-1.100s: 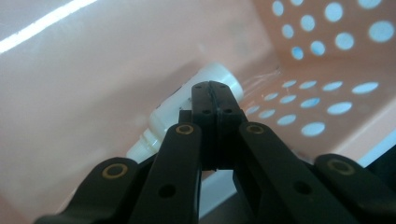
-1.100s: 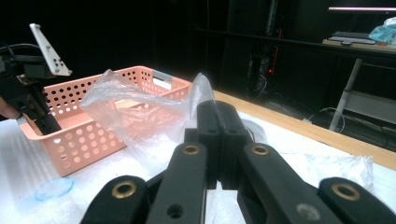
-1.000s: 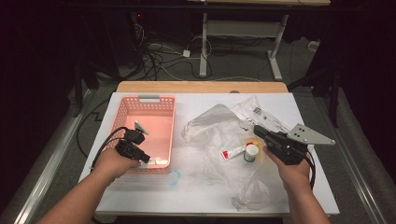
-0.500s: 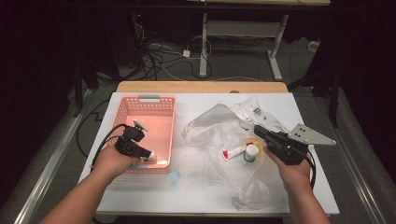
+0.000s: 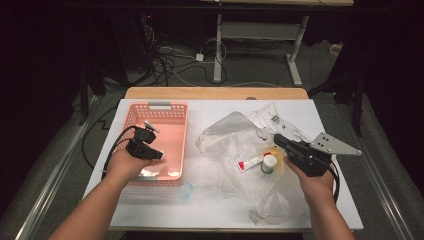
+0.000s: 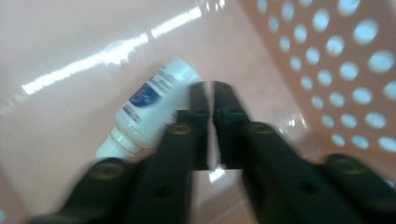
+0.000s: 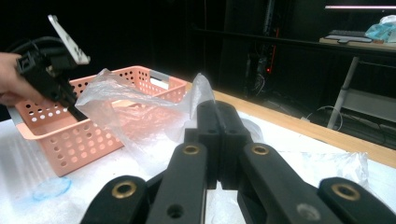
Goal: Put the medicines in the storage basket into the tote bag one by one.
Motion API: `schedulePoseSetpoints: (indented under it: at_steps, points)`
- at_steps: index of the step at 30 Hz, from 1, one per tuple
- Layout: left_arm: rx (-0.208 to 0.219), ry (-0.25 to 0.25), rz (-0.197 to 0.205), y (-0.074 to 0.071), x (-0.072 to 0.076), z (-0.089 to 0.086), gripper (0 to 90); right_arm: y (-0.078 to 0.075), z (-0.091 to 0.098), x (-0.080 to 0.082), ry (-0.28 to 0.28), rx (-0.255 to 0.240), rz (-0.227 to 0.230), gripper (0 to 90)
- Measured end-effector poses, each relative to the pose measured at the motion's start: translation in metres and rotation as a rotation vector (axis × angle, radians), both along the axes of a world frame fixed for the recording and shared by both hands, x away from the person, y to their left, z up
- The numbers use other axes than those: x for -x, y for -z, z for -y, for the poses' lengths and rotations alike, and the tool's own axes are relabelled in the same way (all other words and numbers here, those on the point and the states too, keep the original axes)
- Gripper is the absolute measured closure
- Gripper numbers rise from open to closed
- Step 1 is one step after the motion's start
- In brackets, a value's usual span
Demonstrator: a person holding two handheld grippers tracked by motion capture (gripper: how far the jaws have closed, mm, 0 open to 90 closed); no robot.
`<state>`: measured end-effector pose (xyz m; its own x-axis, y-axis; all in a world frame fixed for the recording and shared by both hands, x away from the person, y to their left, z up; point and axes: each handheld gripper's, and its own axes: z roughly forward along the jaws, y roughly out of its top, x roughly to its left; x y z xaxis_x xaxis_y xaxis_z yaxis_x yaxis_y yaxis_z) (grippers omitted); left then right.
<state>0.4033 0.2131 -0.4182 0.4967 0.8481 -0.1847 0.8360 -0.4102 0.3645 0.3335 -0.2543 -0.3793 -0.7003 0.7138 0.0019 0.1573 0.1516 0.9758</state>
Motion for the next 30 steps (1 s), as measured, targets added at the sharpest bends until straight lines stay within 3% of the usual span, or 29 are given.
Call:
schedulePoseSetpoints:
  at_steps: [3, 7, 9, 11, 14, 18, 22, 26, 28, 30]
  points:
    - [0.033, -0.020, 0.060, -0.008, -0.007, -0.012, 56.6, 0.000, -0.002, 0.001, -0.005, 0.004, -0.002, 90.0]
    - [0.012, -0.027, 0.114, -0.011, -0.021, -0.019, 34.8, 0.001, -0.004, 0.001, -0.009, 0.009, -0.003, 90.0]
    - [0.001, -0.013, 0.127, -0.010, -0.029, -0.016, 30.0, 0.002, -0.005, 0.000, -0.011, 0.015, -0.005, 90.0]
    - [-0.036, 0.003, 0.129, -0.006, -0.037, -0.013, 29.3, 0.003, -0.005, 0.000, -0.014, 0.016, -0.010, 90.0]
    - [-0.036, 0.013, 0.069, 0.003, -0.045, -0.012, 29.3, 0.003, -0.005, -0.001, -0.013, 0.018, -0.007, 90.0]
    - [0.000, 0.089, -0.033, 0.012, -0.043, -0.007, 29.2, 0.001, -0.002, 0.000, -0.011, 0.011, -0.003, 90.0]
    - [-0.065, 0.159, -0.117, 0.019, -0.038, 0.000, 29.4, 0.001, -0.003, 0.001, -0.011, 0.010, -0.004, 90.0]
    - [-0.144, 0.170, -0.159, 0.030, -0.036, 0.002, 33.6, 0.000, -0.005, 0.002, -0.014, 0.011, -0.004, 90.0]
    - [-0.140, 0.159, -0.175, 0.036, -0.037, 0.001, 37.7, 0.000, -0.005, 0.002, -0.016, 0.012, 0.000, 90.0]
    - [-0.144, 0.159, -0.147, 0.036, -0.037, 0.002, 44.4, 0.000, -0.004, 0.001, -0.013, 0.010, -0.002, 90.0]
